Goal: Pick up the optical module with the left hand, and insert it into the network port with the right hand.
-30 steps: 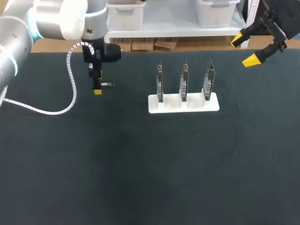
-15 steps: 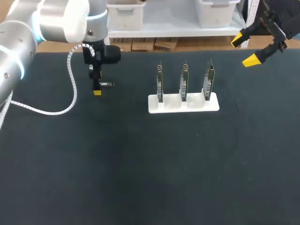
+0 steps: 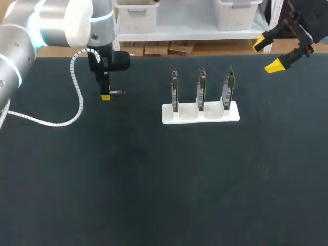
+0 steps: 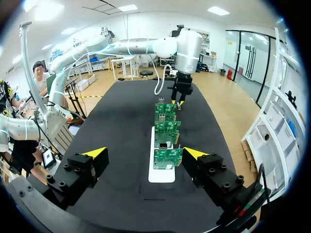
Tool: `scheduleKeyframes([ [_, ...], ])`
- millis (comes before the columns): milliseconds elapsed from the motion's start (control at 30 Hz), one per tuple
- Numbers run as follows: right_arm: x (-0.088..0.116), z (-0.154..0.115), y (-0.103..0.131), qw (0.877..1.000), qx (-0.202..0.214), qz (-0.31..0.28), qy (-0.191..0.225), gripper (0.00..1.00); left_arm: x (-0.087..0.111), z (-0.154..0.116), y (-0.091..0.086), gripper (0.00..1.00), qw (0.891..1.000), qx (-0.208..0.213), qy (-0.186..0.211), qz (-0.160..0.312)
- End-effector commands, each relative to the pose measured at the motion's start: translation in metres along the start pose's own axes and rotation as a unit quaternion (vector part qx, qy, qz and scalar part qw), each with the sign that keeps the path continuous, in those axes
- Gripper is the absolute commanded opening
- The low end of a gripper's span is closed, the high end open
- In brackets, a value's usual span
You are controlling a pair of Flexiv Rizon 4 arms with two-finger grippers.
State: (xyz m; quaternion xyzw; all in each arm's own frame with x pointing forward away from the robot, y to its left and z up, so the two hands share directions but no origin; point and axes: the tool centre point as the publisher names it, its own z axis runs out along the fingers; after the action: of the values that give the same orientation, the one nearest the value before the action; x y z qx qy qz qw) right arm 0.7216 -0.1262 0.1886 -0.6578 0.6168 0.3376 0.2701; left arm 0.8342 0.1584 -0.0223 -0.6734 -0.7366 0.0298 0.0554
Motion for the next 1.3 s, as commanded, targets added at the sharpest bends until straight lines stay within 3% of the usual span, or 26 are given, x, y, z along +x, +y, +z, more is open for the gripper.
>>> scheduleKeyframes([
  [33,0.000,0.000,0.002,1.000,0.002,0.000,0.000,1.00,-0.003,0.006,0.002,0.00,1.000,0.029,0.002,0.004],
  [367,0.000,0.000,0.002,1.000,0.002,0.000,0.000,1.00,-0.010,-0.018,-0.022,0.00,0.999,0.012,-0.034,0.010],
  [633,0.000,0.000,0.002,1.000,0.002,0.000,0.000,1.00,-0.015,-0.046,-0.049,0.00,0.991,-0.031,-0.127,-0.001],
  [733,0.000,0.000,0.002,1.000,0.002,0.000,0.000,1.00,-0.019,-0.057,-0.054,0.00,0.981,-0.044,-0.188,0.007],
  [933,0.000,0.000,0.002,1.000,0.002,0.000,0.000,1.00,-0.023,-0.079,-0.060,0.00,0.963,-0.078,-0.258,0.021],
  [1033,0.000,0.000,0.002,1.000,0.002,0.000,0.000,1.00,-0.024,-0.090,-0.063,0.00,0.947,-0.094,-0.308,0.020],
  [1300,0.000,0.000,0.002,1.000,0.002,0.000,0.000,1.00,-0.023,-0.110,-0.078,0.00,0.939,-0.107,-0.326,0.003],
])
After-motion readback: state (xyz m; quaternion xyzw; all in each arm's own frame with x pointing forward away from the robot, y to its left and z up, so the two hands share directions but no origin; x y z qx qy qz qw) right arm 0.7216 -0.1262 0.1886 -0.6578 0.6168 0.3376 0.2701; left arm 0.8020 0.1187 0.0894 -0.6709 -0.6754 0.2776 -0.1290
